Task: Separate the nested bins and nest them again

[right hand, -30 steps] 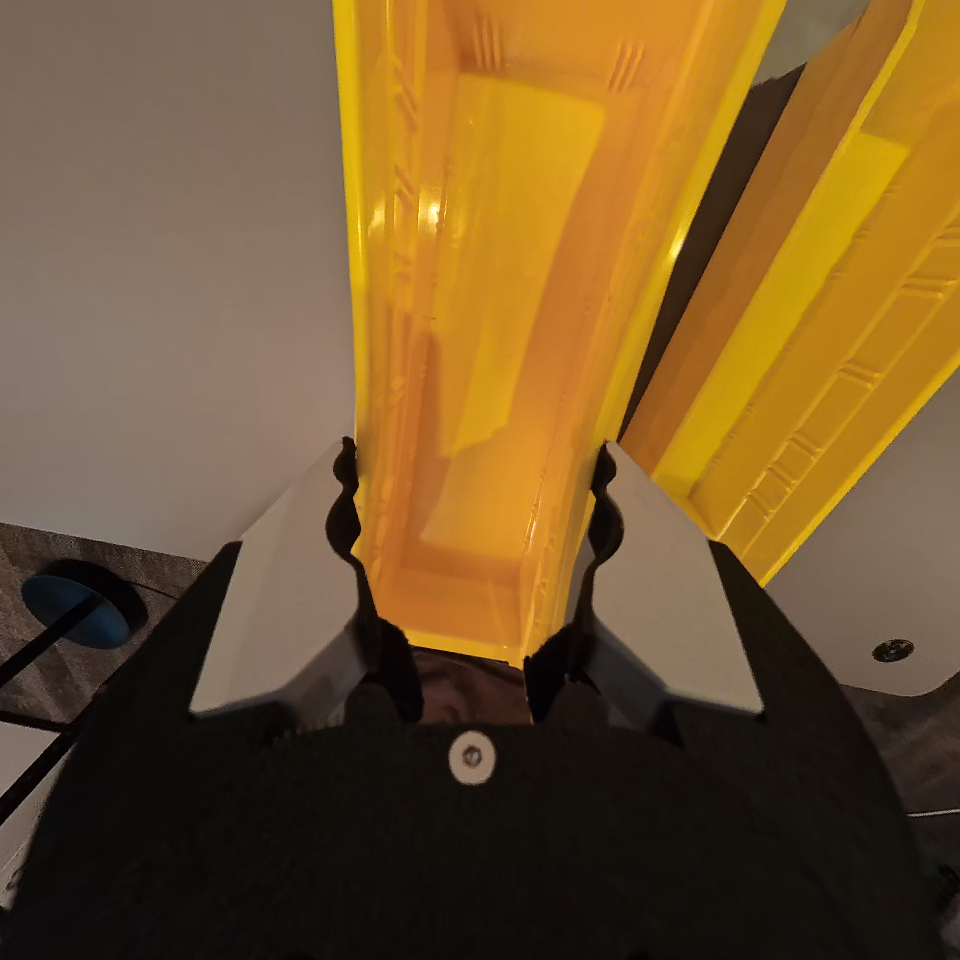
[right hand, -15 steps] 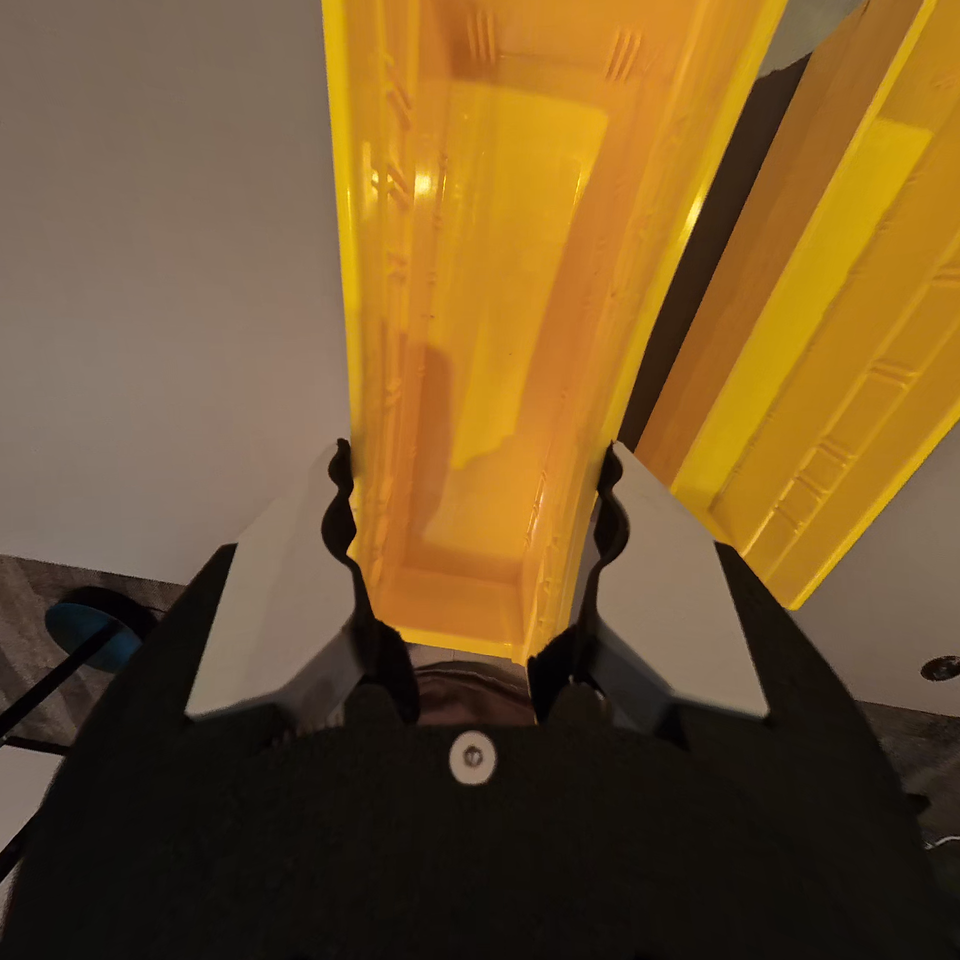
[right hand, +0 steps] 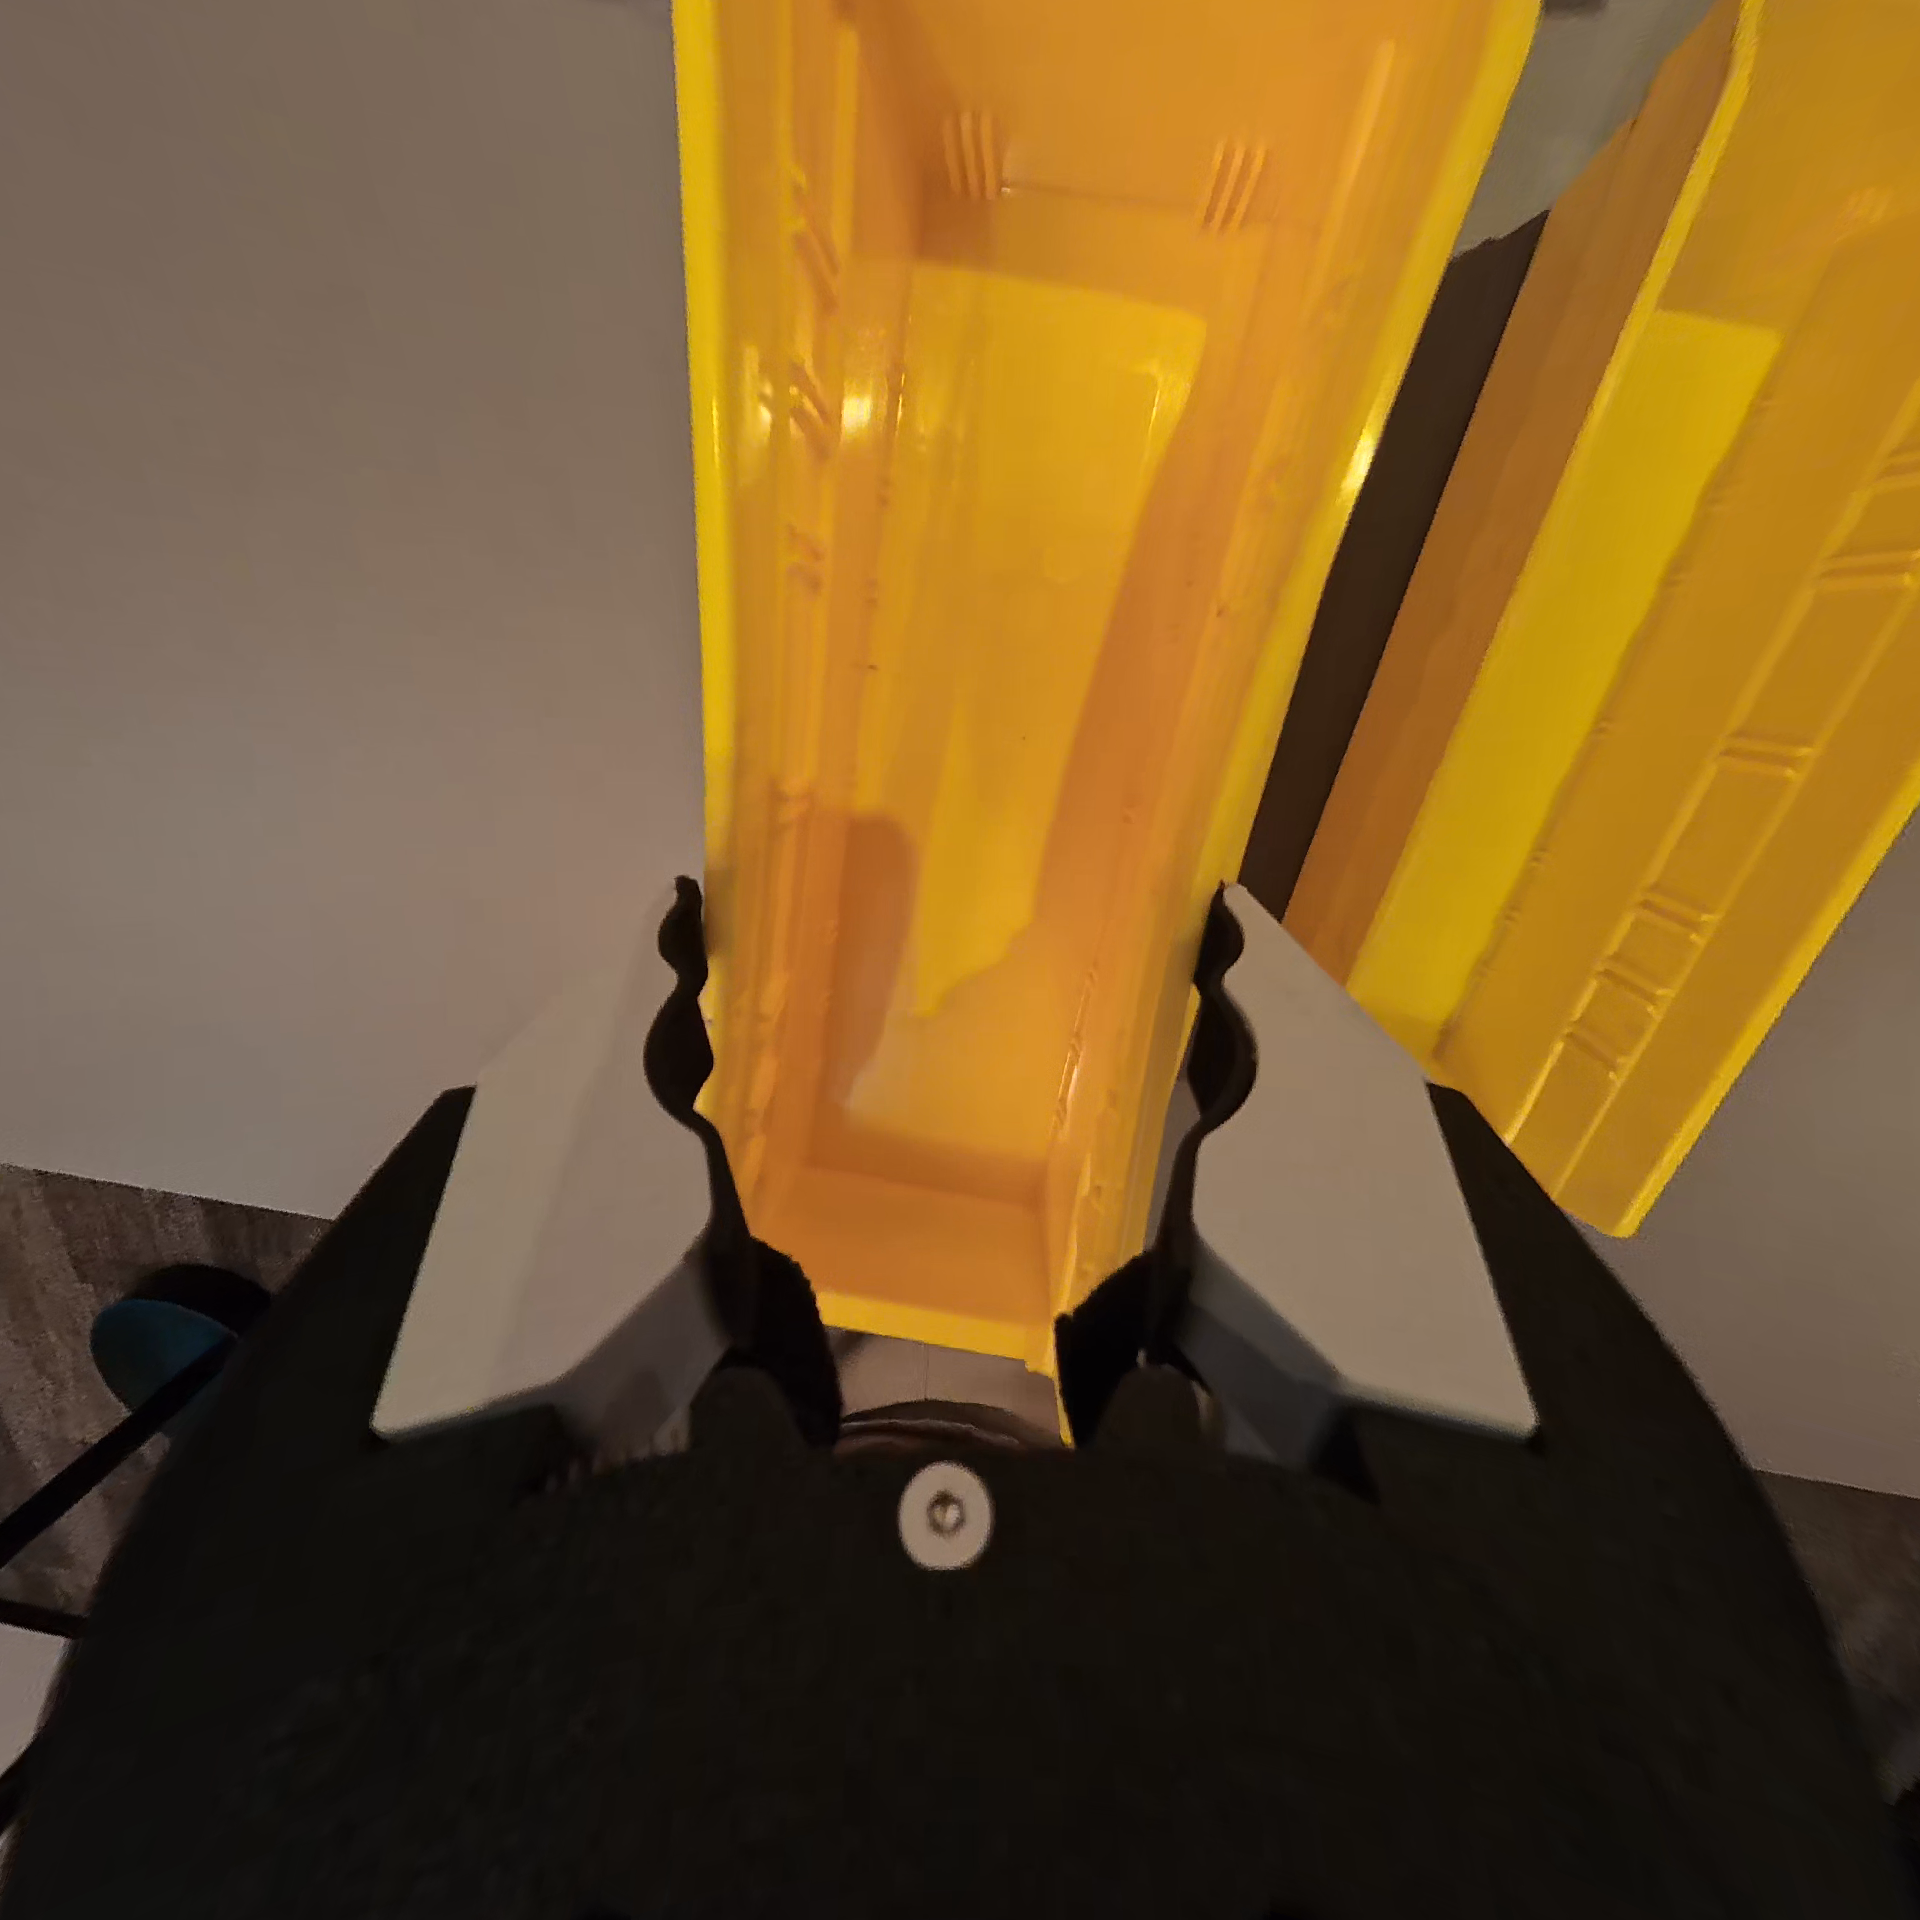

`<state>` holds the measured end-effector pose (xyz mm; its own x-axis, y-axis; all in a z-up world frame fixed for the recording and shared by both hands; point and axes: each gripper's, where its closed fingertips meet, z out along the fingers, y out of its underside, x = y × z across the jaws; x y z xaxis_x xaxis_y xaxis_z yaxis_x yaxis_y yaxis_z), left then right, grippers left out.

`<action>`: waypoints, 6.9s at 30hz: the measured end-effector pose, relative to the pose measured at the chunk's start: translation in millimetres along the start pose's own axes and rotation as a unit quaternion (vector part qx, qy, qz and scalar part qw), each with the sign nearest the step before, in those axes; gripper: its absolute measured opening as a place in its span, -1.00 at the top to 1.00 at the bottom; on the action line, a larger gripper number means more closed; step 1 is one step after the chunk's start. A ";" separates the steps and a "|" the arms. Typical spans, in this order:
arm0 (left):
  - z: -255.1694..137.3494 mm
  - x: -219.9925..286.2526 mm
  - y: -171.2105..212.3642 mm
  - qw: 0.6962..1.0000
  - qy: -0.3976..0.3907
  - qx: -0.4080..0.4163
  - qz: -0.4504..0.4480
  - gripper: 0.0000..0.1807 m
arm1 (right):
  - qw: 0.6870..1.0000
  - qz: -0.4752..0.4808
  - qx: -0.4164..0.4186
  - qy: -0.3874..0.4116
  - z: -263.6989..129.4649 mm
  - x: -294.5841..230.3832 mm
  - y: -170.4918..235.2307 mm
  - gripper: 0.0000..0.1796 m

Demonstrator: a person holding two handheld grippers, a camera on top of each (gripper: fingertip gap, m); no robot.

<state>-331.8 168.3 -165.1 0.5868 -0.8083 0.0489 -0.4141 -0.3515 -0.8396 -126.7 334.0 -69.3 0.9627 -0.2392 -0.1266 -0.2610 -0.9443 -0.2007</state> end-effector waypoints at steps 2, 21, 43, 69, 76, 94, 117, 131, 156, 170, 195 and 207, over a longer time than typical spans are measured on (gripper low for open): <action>0.3 -0.3 0.3 1.000 0.001 -0.001 -0.002 0.39 | 1.000 -0.001 -0.001 0.000 -2.8 -0.4 0.8 -0.05; 2.4 2.9 1.2 1.000 0.014 -0.002 -0.014 0.39 | 1.000 0.001 -0.001 0.000 9.7 -5.5 0.3 -0.05; 88.6 15.5 -104.3 0.990 -0.012 0.132 0.050 0.65 | 0.999 0.013 0.025 -0.030 -27.9 -4.6 -9.3 -0.08; 89.6 16.4 -103.6 0.991 -0.032 0.118 0.045 0.91 | 0.994 0.097 0.055 0.012 -72.5 295.6 19.4 -0.07; 88.3 17.5 -102.9 0.992 -0.049 0.119 0.009 0.93 | 0.997 0.076 0.015 -0.016 22.9 324.8 17.2 -0.10; 78.4 19.3 -191.2 1.000 -0.030 -0.005 0.002 -0.40 | 0.995 0.021 0.089 0.045 42.4 332.9 15.3 -0.56; 202.2 -18.0 -170.8 0.875 -0.179 -0.430 -0.130 -0.36 | 0.895 -0.126 0.426 -0.042 -23.3 158.6 306.2 0.04; 180.3 -23.6 -195.2 0.881 -0.153 -0.431 -0.120 -0.06 | 0.890 -0.110 0.433 -0.093 -18.4 162.6 295.9 0.03; 82.8 -225.9 -127.3 0.861 -0.246 -0.425 -0.131 -0.10 | 0.886 -0.139 0.430 -0.100 -9.8 145.2 294.9 -0.02; 131.1 -230.6 -97.8 0.895 -0.229 -0.352 -0.149 -0.37 | 0.893 -0.146 0.412 -0.109 5.1 131.9 286.4 -0.06; -67.4 49.6 13.6 0.990 -0.126 0.067 -0.001 0.31 | 0.923 -0.113 0.340 -0.137 24.6 135.2 303.0 -0.15; -71.6 61.4 23.3 0.996 -0.012 0.050 -0.069 0.53 | 0.929 -0.119 0.331 -0.114 31.4 126.2 305.6 -0.10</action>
<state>-355.3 76.6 -142.9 0.6504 -0.7434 0.1558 -0.2576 -0.4089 -0.8755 -87.2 22.4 -177.2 0.9782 0.0845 -0.1895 -0.1019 -0.5999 -0.7936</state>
